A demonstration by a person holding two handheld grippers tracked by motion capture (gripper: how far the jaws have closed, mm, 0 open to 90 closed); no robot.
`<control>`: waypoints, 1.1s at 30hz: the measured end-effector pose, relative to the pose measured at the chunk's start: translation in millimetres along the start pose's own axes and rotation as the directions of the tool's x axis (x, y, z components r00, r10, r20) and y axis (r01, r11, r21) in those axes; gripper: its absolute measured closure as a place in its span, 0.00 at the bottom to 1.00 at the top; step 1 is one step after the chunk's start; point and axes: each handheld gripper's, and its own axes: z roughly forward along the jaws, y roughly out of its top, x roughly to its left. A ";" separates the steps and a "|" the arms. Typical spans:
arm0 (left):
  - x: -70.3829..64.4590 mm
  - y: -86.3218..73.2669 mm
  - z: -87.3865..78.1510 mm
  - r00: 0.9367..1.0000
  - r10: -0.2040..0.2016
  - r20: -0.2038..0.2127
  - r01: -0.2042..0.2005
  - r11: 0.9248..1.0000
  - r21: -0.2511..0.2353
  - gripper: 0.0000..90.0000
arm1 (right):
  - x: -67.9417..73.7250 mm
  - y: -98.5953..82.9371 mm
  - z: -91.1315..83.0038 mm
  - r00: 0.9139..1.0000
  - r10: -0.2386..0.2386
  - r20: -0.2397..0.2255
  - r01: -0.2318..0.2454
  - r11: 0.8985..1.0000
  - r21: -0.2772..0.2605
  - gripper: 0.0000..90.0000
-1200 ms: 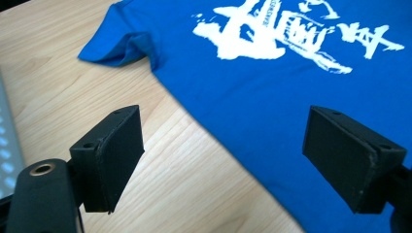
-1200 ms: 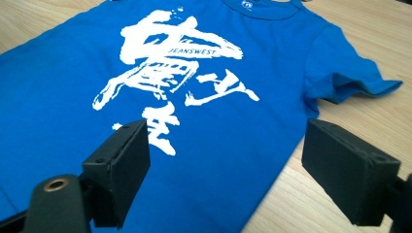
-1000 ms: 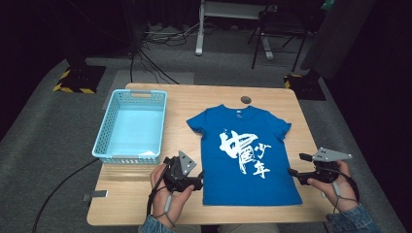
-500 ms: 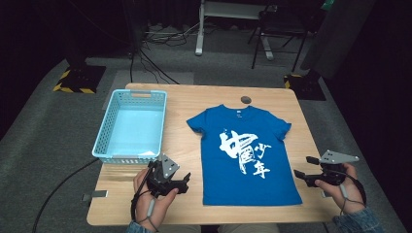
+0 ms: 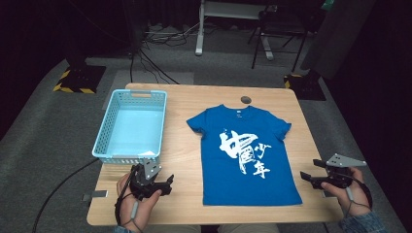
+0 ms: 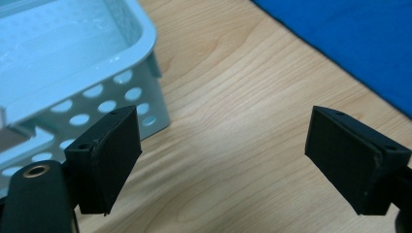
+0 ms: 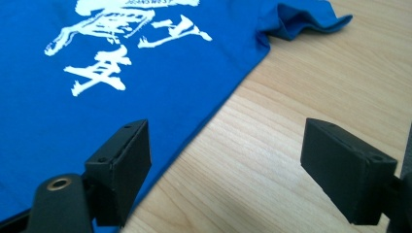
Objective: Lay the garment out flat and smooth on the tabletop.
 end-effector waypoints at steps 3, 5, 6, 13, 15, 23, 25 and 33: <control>4.0 -5.6 1.0 1.000 0.002 -0.006 -0.002 1.000 0.011 0.14 | -3.4 -5.2 0.8 1.000 0.008 0.005 -0.008 1.000 0.005 0.21; 5.2 -7.5 1.5 1.000 0.001 -0.007 -0.001 1.000 0.014 0.14 | -5.6 -9.4 1.7 1.000 0.012 0.010 -0.012 1.000 0.008 0.21; 7.2 -10.8 2.7 1.000 0.000 -0.007 0.000 1.000 0.023 0.14 | -6.4 -11.4 2.4 1.000 0.015 0.010 -0.015 1.000 0.010 0.21; 16.9 -26.3 10.1 1.000 -0.014 -0.005 0.014 0.999 0.051 0.14 | -10.6 -26.7 8.8 0.999 0.030 0.013 -0.030 0.999 0.025 0.20; 18.4 -29.8 12.1 1.000 -0.016 -0.004 0.017 0.998 0.059 0.14 | -11.5 -31.0 10.9 0.999 0.035 0.014 -0.035 0.999 0.033 0.20; 26.0 -42.7 11.9 0.998 -0.063 0.025 0.061 0.995 0.080 0.12 | -10.2 -42.8 18.7 0.999 0.039 0.014 -0.039 0.998 0.046 0.14; 26.4 -43.7 10.9 0.997 -0.068 0.026 0.065 0.994 0.082 0.11 | -10.0 -42.9 18.7 0.999 0.039 0.015 -0.039 0.998 0.046 0.13; 26.8 -44.1 10.7 0.997 -0.065 0.030 0.062 0.995 0.081 0.11 | -9.5 -43.1 18.9 0.999 0.033 0.008 -0.034 0.998 0.044 0.13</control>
